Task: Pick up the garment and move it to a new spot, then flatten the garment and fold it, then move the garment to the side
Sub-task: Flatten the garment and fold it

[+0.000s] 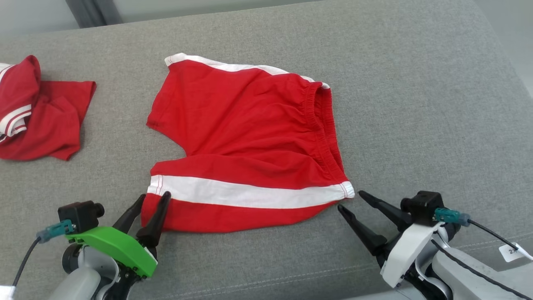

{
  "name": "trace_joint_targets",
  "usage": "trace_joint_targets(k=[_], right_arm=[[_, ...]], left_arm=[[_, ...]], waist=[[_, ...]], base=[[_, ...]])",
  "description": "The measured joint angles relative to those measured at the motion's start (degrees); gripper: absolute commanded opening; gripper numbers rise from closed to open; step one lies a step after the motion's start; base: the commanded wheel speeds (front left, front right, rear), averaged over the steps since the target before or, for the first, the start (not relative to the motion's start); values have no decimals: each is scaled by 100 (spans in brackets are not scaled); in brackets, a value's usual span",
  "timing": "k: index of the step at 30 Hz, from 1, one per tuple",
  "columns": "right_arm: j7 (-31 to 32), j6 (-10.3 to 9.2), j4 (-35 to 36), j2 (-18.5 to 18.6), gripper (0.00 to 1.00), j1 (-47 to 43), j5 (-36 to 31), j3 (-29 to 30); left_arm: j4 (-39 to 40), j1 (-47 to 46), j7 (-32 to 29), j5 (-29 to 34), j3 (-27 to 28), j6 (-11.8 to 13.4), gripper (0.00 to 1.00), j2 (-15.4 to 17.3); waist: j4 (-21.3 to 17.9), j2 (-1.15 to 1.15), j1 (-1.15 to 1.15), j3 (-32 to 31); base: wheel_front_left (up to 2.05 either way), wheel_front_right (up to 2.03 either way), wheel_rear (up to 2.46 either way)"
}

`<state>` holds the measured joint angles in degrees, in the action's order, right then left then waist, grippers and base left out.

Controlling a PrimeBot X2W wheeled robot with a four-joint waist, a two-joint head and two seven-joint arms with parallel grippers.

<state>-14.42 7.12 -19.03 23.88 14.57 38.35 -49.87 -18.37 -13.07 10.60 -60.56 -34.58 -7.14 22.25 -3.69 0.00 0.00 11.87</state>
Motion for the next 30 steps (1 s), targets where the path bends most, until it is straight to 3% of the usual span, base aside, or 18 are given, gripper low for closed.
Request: trace_joint_targets(k=[10,11,12,13,14,15,16,19,30], right_arm=[[0,0,137,-101,100,59,205,470],[0,0,138,-97,100,59,243,506],[0,0,138,-90,100,59,260,517],[0,0,140,-92,100,59,260,516],[0,0,142,-94,100,59,260,513],[0,0,144,-96,100,59,260,512],[0,0,144,-94,100,59,260,513],[0,0,144,-93,100,59,259,515],[0,0,126,-97,100,58,289,509]], left_arm=[[-37,-249,-492,-361,-58,0,100,14],[-30,-258,-510,-375,-68,0,91,12],[-24,-267,-520,-381,-73,0,51,12],[-23,-279,-526,-381,-71,0,45,13],[-19,-289,-526,-381,-70,0,32,13],[-14,-297,-526,-381,-69,0,28,13],[-7,-306,-526,-381,-68,0,16,13],[19,-336,-523,-381,-55,0,0,13],[270,-343,-397,-516,-70,0,0,20]], waist=[[-181,0,0,-14],[-190,0,0,-19],[-195,0,0,-21],[-198,0,0,-22],[-201,0,0,-24],[-202,0,0,-26],[-202,0,0,-26],[-193,0,0,-25],[-75,0,0,-16]], base=[[0,0,0],[0,0,0],[0,0,0],[0,0,0],[0,0,0],[0,0,0],[0,0,0],[0,0,0],[0,0,0]])
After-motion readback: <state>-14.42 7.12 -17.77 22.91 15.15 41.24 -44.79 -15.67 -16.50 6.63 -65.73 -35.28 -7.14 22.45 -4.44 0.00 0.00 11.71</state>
